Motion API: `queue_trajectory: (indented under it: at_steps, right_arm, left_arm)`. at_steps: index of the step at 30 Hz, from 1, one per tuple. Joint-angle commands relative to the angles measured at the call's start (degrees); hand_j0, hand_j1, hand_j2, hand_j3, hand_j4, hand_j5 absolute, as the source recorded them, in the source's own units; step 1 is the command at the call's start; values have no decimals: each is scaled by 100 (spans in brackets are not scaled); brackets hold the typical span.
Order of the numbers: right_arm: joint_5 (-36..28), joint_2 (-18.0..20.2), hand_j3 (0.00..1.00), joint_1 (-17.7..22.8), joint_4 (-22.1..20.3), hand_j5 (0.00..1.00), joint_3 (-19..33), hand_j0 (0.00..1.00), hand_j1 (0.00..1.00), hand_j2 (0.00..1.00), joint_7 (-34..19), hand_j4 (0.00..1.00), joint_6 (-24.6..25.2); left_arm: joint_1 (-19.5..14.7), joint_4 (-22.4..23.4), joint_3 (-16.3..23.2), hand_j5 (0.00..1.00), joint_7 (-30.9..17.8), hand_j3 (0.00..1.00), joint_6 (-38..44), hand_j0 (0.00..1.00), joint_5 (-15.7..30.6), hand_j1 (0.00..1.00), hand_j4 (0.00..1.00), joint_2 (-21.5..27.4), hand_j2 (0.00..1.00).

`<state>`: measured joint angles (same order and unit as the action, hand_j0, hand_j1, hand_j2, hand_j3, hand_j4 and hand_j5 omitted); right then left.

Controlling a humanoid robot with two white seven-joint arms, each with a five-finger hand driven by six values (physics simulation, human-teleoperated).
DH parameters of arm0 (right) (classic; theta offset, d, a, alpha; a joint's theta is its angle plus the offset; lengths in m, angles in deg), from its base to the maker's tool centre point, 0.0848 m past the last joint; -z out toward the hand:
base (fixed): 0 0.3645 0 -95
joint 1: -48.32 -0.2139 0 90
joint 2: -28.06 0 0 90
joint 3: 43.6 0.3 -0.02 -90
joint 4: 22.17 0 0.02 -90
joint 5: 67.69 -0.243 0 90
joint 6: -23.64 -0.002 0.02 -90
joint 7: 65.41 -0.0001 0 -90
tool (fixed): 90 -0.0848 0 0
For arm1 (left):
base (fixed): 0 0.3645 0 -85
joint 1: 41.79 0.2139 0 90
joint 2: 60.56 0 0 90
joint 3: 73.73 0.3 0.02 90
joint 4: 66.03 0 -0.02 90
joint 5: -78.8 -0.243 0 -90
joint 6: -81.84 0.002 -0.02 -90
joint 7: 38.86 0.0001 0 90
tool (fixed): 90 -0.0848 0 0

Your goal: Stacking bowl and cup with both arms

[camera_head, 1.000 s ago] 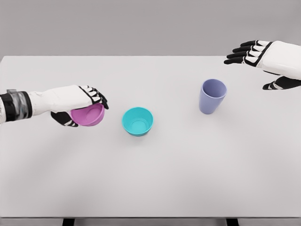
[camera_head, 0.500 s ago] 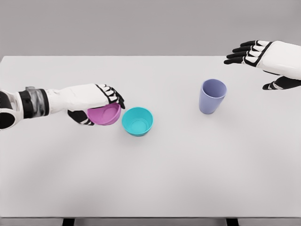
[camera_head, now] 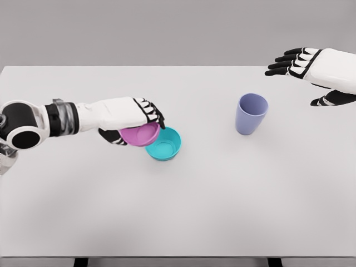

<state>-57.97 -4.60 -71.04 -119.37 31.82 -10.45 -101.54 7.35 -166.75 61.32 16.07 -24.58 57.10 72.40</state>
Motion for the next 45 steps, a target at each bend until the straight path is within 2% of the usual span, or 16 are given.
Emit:
queue_trajectory:
  at_steps: [1, 3, 16, 21, 45]
  right_arm:
    - [-31, 6, 100, 0, 0, 100, -1, 100, 100, 100, 3, 100, 17]
    - [-31, 6, 100, 0, 0, 100, -1, 100, 100, 100, 3, 100, 17]
    - [-31, 6, 100, 0, 0, 100, 8, 100, 100, 100, 3, 100, 17]
    - [-31, 6, 100, 0, 0, 100, 8, 100, 100, 100, 3, 100, 17]
    - [-31, 15, 100, 0, 8, 100, 8, 100, 100, 100, 3, 100, 17]
  left_arm:
    - [-26, 0, 82, 59, 7, 59, 7, 59, -132, 59, 59, -112, 59]
    - [-141, 0, 197, 59, 7, 59, 7, 59, -159, 59, 59, -147, 59]
    - [-273, 0, 496, 59, 7, 59, 7, 59, -326, 59, 59, -314, 59]
    - [-273, 52, 505, 59, 7, 59, 7, 59, -484, 59, 59, -516, 59]
    - [-281, 369, 672, 60, 7, 60, 16, 60, -493, 60, 60, -639, 60]
